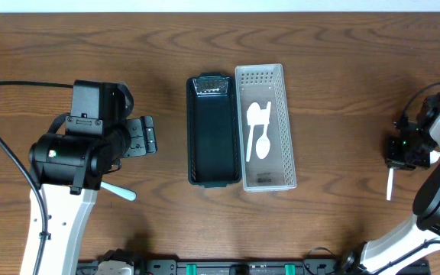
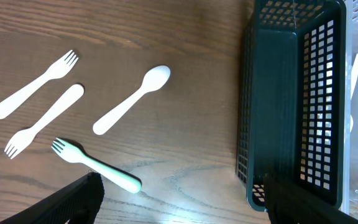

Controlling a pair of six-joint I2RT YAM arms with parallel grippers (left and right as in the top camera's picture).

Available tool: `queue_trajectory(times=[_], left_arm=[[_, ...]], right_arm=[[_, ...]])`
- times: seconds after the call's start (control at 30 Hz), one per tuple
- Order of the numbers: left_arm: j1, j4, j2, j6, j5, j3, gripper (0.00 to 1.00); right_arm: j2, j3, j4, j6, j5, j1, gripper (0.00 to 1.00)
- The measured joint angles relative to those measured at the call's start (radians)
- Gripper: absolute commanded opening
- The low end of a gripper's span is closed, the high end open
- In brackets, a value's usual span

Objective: Pack container
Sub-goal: 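Lower right gripper onto a white spoon and grasp it, then place the spoon into the grey basket and open the right gripper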

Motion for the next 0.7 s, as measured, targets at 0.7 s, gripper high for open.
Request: queue_trajectory(times=[0.7], left_arm=[[0.000, 0.000, 0.000, 0.000, 0.000, 0.000, 0.85]], right_arm=[[-0.054, 0.692, -0.392, 0.401, -0.158, 0.551, 0.01]])
